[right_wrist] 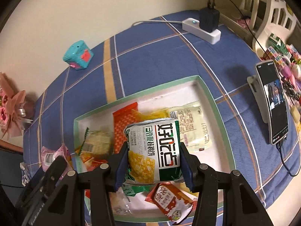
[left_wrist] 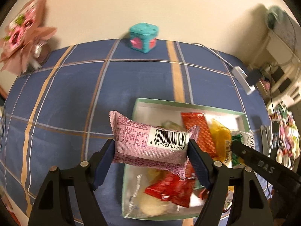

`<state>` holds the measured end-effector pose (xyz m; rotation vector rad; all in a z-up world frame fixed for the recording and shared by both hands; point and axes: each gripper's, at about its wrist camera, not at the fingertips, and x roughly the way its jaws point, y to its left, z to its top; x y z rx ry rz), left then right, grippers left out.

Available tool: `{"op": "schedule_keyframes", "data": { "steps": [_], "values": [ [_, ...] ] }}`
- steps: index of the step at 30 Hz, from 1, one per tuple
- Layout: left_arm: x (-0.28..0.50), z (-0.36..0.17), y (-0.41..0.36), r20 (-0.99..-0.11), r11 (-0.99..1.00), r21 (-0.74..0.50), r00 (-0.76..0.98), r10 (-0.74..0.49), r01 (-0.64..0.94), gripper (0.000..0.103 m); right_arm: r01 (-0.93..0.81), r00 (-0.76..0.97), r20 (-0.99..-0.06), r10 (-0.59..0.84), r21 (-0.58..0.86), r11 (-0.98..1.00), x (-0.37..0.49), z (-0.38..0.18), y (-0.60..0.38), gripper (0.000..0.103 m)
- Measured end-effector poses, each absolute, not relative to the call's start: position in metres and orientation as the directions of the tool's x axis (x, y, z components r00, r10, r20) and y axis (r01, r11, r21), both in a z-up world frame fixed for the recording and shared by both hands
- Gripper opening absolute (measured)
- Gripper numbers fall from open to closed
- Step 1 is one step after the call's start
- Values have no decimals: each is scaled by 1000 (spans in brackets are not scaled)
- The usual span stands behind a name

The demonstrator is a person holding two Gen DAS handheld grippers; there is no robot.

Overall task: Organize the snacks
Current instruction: 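Carry the pink pack and green corn snack bag over the tray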

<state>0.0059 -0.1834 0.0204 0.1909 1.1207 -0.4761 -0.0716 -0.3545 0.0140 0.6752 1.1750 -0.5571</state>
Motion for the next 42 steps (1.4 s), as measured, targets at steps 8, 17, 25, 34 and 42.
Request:
{"op": "schedule_keyframes", "data": {
  "steps": [8,17,25,34,42],
  "values": [
    [-1,1,-210,-919,854,-96,285,-274,511,79,723,261,-964,-44,165,671,-73,0,-364,54],
    [5,-2,-210,-917,853,-139,260,-303,502,78,716,296,-955,-24,205,667,-72,2,-370,54],
    [7,-8,-211,-919,841,-154,239,-315,518,79,677,363,-932,-18,251,692,-63,15,-364,54],
    [8,-15,-210,-923,834,-144,232,-307,533,79,640,342,-939,33,258,724,-48,-2,-353,54],
    [9,-21,-208,-925,834,-149,222,-307,531,79,645,317,-948,20,231,728,-42,-10,-352,58]
  ]
}}
